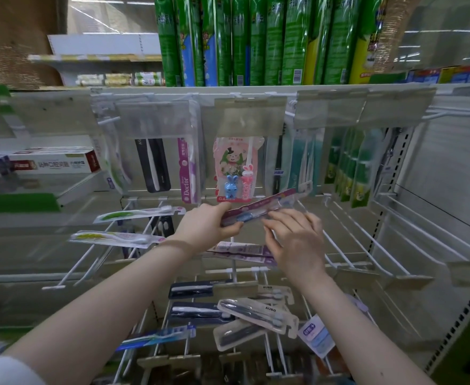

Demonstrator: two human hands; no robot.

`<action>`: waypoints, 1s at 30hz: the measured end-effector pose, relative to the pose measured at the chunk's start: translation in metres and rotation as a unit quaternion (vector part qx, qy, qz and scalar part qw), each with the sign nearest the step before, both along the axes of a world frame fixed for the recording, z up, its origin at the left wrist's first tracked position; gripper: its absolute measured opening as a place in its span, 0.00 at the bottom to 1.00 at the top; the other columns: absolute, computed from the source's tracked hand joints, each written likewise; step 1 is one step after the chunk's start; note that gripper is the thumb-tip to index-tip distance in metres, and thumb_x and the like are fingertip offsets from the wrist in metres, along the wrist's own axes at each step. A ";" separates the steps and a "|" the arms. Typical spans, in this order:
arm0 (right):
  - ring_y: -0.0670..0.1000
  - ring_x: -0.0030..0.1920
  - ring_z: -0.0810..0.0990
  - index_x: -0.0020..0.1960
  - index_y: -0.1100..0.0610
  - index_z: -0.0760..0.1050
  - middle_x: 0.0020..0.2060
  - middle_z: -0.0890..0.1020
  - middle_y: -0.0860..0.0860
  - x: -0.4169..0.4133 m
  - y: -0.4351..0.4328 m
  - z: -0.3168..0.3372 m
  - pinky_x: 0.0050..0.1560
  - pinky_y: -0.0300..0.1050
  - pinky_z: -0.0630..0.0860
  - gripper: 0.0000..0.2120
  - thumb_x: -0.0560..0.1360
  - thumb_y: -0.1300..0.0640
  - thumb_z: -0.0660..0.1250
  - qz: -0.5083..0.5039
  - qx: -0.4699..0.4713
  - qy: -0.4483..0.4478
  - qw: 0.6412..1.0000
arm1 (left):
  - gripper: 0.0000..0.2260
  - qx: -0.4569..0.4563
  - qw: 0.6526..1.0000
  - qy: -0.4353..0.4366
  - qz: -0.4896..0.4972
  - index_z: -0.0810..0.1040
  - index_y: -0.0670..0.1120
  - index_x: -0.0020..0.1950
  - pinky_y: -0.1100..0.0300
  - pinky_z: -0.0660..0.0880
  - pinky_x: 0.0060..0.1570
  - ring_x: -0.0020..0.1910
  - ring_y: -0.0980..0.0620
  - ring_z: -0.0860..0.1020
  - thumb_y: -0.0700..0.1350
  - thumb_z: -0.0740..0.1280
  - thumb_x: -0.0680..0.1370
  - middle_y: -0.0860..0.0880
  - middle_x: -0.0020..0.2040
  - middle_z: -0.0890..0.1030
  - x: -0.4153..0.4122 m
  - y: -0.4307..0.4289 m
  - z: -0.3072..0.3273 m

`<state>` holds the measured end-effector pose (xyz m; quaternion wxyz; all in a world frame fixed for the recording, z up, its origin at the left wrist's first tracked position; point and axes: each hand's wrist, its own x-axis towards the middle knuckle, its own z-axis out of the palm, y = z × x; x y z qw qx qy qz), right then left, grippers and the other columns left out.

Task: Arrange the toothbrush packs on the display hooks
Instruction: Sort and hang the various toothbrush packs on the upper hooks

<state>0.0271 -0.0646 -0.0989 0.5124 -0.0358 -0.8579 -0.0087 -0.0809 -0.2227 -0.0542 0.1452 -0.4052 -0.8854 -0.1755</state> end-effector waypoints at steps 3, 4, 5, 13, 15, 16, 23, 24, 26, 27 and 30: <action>0.51 0.48 0.76 0.43 0.54 0.82 0.42 0.83 0.49 0.012 0.004 -0.003 0.49 0.47 0.64 0.07 0.72 0.54 0.66 0.018 -0.019 0.050 0.998 | 0.13 0.047 0.995 -0.086 0.006 0.77 0.50 0.52 0.61 0.70 0.32 0.34 0.54 0.76 0.58 0.65 0.76 0.54 0.35 0.78 0.019 0.005 -0.005; 0.51 0.46 0.75 0.42 0.55 0.82 0.40 0.82 0.49 0.016 0.005 -0.003 0.47 0.46 0.64 0.09 0.73 0.52 0.64 0.015 -0.028 0.054 0.998 | 0.12 0.066 0.991 -0.112 0.006 0.77 0.50 0.51 0.61 0.68 0.31 0.32 0.55 0.75 0.57 0.65 0.75 0.55 0.34 0.77 0.025 0.008 -0.006; 0.52 0.45 0.75 0.41 0.54 0.81 0.39 0.81 0.49 0.020 0.006 -0.003 0.46 0.46 0.64 0.10 0.73 0.51 0.63 0.008 -0.044 0.048 0.998 | 0.11 0.087 0.987 -0.135 0.005 0.78 0.51 0.50 0.62 0.67 0.30 0.31 0.56 0.74 0.57 0.66 0.75 0.55 0.33 0.77 0.031 0.011 -0.006; 0.51 0.47 0.75 0.46 0.54 0.73 0.41 0.76 0.46 0.052 0.001 0.003 0.51 0.47 0.69 0.12 0.72 0.47 0.70 0.096 -0.380 -0.033 0.919 | 0.03 0.333 0.883 -0.322 -0.073 0.80 0.54 0.44 0.59 0.76 0.38 0.35 0.53 0.79 0.48 0.67 0.77 0.49 0.38 0.83 0.088 0.026 -0.015; 0.50 0.47 0.76 0.47 0.51 0.70 0.43 0.77 0.46 0.057 -0.002 0.006 0.49 0.46 0.73 0.13 0.71 0.46 0.70 0.155 -0.473 -0.029 0.867 | 0.04 0.384 0.849 -0.354 -0.082 0.79 0.52 0.45 0.65 0.76 0.36 0.35 0.58 0.81 0.45 0.66 0.78 0.53 0.37 0.84 0.098 0.026 -0.014; 0.49 0.48 0.77 0.49 0.49 0.70 0.45 0.78 0.47 0.058 -0.004 0.007 0.50 0.45 0.75 0.13 0.71 0.46 0.70 0.182 -0.508 -0.031 0.841 | 0.04 0.399 0.837 -0.365 -0.082 0.79 0.51 0.45 0.67 0.76 0.34 0.33 0.60 0.81 0.44 0.65 0.78 0.55 0.35 0.83 0.101 0.026 -0.013; 0.43 0.46 0.80 0.54 0.54 0.74 0.46 0.81 0.48 0.066 -0.035 0.014 0.41 0.31 0.76 0.06 0.77 0.56 0.65 0.292 -0.578 -0.050 0.761 | 0.05 0.450 0.779 -0.431 -0.072 0.78 0.47 0.46 0.64 0.78 0.34 0.35 0.54 0.82 0.44 0.63 0.78 0.50 0.37 0.84 0.110 0.015 -0.024; 0.44 0.47 0.80 0.54 0.54 0.74 0.46 0.81 0.48 0.065 -0.041 0.014 0.43 0.34 0.77 0.07 0.77 0.56 0.65 0.298 -0.582 -0.051 0.755 | 0.05 0.461 0.766 -0.444 -0.067 0.78 0.47 0.46 0.64 0.78 0.35 0.36 0.53 0.82 0.45 0.64 0.78 0.50 0.37 0.84 0.110 0.011 -0.025; 0.45 0.47 0.82 0.57 0.52 0.74 0.47 0.82 0.48 0.061 -0.052 0.011 0.43 0.38 0.79 0.10 0.76 0.57 0.66 0.315 -0.596 -0.062 0.737 | 0.05 0.482 0.732 -0.478 -0.057 0.78 0.46 0.46 0.64 0.77 0.34 0.35 0.53 0.82 0.45 0.64 0.78 0.50 0.35 0.84 0.109 0.003 -0.028; 0.44 0.45 0.82 0.59 0.52 0.73 0.47 0.81 0.48 0.058 -0.060 0.010 0.42 0.37 0.79 0.12 0.76 0.58 0.66 0.322 -0.598 -0.071 0.730 | 0.06 0.489 0.719 -0.491 -0.052 0.78 0.45 0.46 0.64 0.77 0.32 0.33 0.54 0.82 0.45 0.63 0.78 0.50 0.34 0.84 0.107 -0.004 -0.029; 0.41 0.44 0.82 0.67 0.52 0.69 0.48 0.81 0.47 0.048 -0.084 0.005 0.42 0.37 0.79 0.20 0.76 0.59 0.66 0.331 -0.603 -0.097 0.720 | 0.07 0.501 0.703 -0.504 -0.036 0.78 0.44 0.47 0.65 0.76 0.29 0.30 0.55 0.82 0.45 0.63 0.79 0.50 0.32 0.84 0.101 -0.026 -0.031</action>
